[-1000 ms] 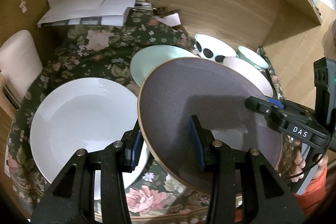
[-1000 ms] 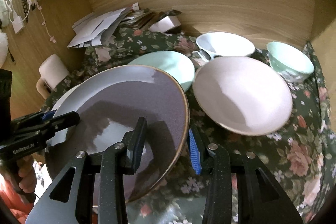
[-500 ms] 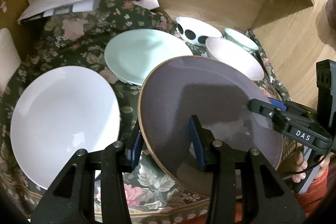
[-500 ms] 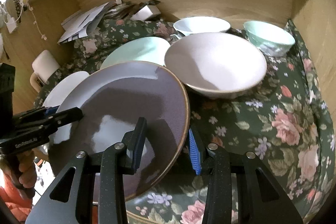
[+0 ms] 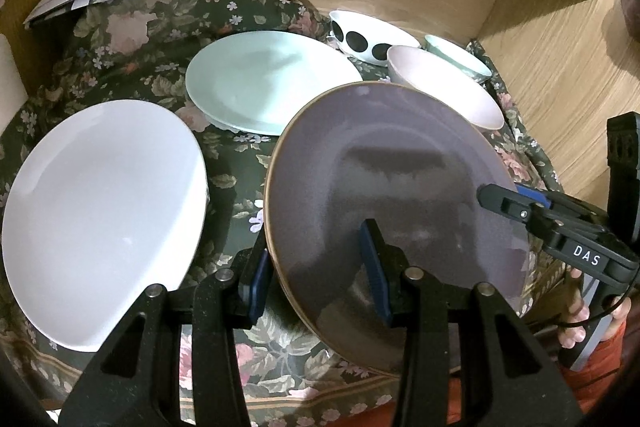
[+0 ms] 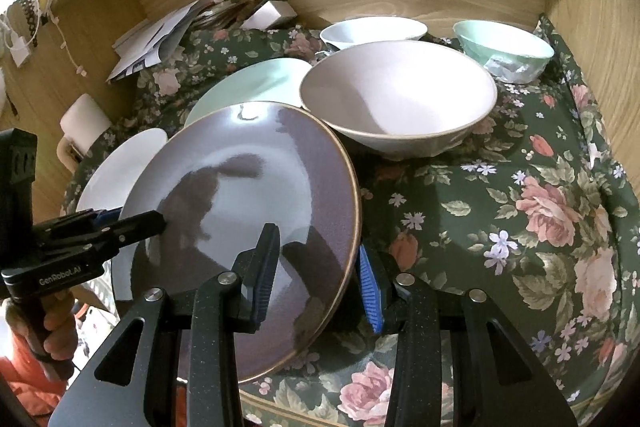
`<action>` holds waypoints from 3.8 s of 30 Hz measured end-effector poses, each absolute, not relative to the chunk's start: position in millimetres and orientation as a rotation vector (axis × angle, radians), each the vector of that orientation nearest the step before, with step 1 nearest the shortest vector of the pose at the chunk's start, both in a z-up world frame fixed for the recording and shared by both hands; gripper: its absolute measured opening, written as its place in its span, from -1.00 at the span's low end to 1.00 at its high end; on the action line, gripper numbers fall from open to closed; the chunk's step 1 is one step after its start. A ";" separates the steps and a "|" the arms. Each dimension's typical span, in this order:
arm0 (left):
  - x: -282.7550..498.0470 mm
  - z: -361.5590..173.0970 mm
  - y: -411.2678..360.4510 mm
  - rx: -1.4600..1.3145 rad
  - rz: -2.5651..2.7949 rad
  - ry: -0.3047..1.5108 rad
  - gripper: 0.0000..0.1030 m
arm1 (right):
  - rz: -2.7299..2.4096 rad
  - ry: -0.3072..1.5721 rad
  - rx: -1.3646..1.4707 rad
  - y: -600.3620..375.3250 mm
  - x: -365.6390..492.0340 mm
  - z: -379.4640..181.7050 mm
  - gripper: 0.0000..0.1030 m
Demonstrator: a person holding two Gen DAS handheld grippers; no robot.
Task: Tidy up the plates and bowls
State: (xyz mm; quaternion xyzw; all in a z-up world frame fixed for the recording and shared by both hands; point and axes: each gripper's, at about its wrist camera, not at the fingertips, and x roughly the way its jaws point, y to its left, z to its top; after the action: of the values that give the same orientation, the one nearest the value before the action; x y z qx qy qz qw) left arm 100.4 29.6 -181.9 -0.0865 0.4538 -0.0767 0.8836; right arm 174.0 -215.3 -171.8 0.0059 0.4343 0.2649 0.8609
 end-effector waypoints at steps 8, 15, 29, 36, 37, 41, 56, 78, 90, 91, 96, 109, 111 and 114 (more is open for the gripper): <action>101.6 -193.3 32.2 -0.199 -0.148 0.983 -0.18 | 0.553 0.966 0.024 -212.3 180.2 -190.0 -0.33; 107.7 -197.6 26.3 -0.176 -0.149 0.994 -0.18 | 0.532 0.974 0.041 -219.5 184.4 -192.6 -0.33; 118.2 -196.6 19.1 -0.153 -0.138 0.976 -0.19 | 0.488 0.948 -0.025 -225.1 187.7 -180.1 -0.29; 113.6 -180.8 30.7 -0.159 -0.105 0.925 -0.08 | 0.500 0.871 -0.055 -222.5 180.7 -153.5 -0.19; 111.8 -176.9 33.4 -0.161 -0.098 0.911 -0.06 | 0.505 0.860 -0.060 -220.8 179.2 -150.4 -0.14; 105.7 -164.5 42.3 -0.170 -0.081 0.867 0.04 | 0.546 0.826 -0.080 -206.7 174.0 -140.6 -0.11; 68.2 -136.6 107.8 -0.199 0.081 0.770 0.42 | 0.789 0.798 -0.154 -113.5 165.5 -133.1 -0.03; 47.5 -172.8 210.7 -0.290 0.261 0.843 0.42 | 0.922 0.950 -0.293 -0.4 184.3 -175.3 -0.03; 49.0 -191.1 230.4 -0.339 0.224 0.882 0.17 | 0.867 1.041 -0.284 21.2 206.9 -200.1 -0.12; 49.2 -192.4 231.4 -0.344 0.222 0.885 0.16 | 0.866 1.045 -0.284 22.3 207.4 -200.3 -0.16; 48.7 -193.3 233.5 -0.365 0.192 0.890 0.03 | 0.870 1.065 -0.277 28.4 211.5 -205.1 -0.28; 53.8 -197.1 225.5 -0.360 0.175 0.906 -0.05 | 0.860 1.056 -0.285 31.0 213.3 -206.8 -0.39; 53.3 -196.6 225.5 -0.353 0.180 0.908 -0.05 | 0.862 1.053 -0.282 30.2 212.9 -206.1 -0.41; 53.1 -194.6 224.9 -0.347 0.183 0.908 -0.05 | 0.865 1.042 -0.278 28.5 209.9 -204.5 -0.41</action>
State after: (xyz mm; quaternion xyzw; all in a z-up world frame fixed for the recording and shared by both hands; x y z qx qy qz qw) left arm 53.1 224.9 -194.6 -0.1665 0.4358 0.0878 0.8801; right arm 209.9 28.5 -204.5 -0.1281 0.4804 0.3988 0.7706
